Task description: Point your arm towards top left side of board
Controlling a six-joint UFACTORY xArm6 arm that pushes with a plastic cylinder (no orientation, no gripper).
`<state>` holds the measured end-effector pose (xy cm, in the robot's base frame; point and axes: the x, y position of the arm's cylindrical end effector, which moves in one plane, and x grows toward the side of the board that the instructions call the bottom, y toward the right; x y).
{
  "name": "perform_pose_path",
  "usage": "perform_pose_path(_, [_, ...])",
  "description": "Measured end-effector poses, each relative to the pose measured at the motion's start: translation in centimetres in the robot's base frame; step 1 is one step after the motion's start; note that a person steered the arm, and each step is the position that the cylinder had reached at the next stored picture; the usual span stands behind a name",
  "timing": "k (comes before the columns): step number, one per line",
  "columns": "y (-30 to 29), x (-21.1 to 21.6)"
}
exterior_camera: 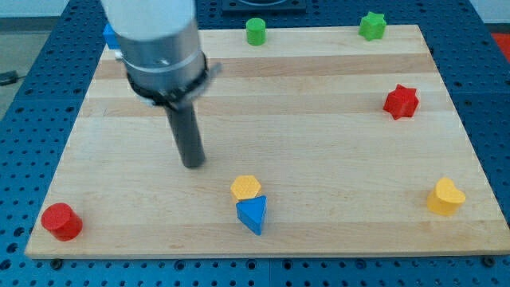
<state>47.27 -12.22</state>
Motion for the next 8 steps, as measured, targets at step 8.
perform_pose_path(8, [-18.3, -15.3])
